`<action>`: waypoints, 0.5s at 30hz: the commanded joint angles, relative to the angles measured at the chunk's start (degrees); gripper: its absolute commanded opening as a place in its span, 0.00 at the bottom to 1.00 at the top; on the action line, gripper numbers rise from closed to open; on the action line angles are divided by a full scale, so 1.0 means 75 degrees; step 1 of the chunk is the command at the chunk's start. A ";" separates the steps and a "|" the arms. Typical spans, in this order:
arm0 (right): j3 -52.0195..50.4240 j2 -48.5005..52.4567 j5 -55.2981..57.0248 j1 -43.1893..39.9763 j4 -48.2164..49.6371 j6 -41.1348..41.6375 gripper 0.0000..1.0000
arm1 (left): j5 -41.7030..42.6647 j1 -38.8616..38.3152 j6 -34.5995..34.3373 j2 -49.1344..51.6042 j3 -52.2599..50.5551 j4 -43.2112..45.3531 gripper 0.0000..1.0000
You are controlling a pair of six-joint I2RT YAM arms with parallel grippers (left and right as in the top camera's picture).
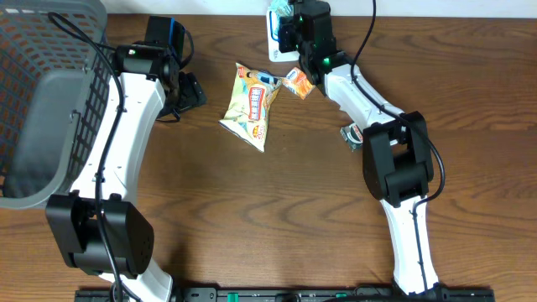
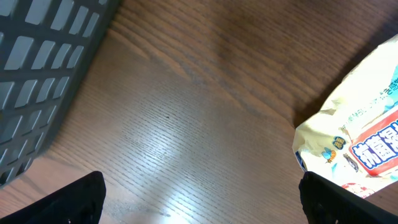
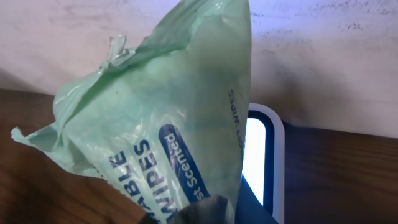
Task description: Scan the item barcode
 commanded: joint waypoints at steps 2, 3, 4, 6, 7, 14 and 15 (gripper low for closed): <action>0.0108 -0.0047 0.0096 0.0029 0.0140 -0.0058 0.01 | -0.0096 0.0026 0.0131 -0.0038 0.0026 -0.0029 0.98; 0.0108 -0.0009 0.0099 0.0029 0.0163 -0.0061 0.01 | -0.0096 0.0026 0.0131 -0.0038 0.0026 -0.0029 0.98; 0.0108 0.0006 0.0102 0.0029 0.0157 -0.0058 0.01 | -0.0096 0.0026 0.0131 -0.0038 0.0026 -0.0029 0.98; 0.0108 0.0009 0.0259 -0.0006 0.0108 -0.0055 0.01 | -0.0096 0.0026 0.0131 -0.0038 0.0026 -0.0029 0.98; 0.0108 -0.0017 0.0414 -0.0038 0.0105 -0.0055 0.01 | -0.0096 0.0026 0.0131 -0.0038 0.0026 -0.0029 0.98; 0.0111 -0.0775 0.0761 -0.0769 -0.0603 -0.0061 0.01 | -0.0096 0.0026 0.0131 -0.0038 0.0026 -0.0029 0.98; 0.0111 -0.0959 0.0758 -0.1000 -0.0930 -0.0061 0.01 | -0.0096 0.0026 0.0131 -0.0038 0.0026 -0.0029 0.98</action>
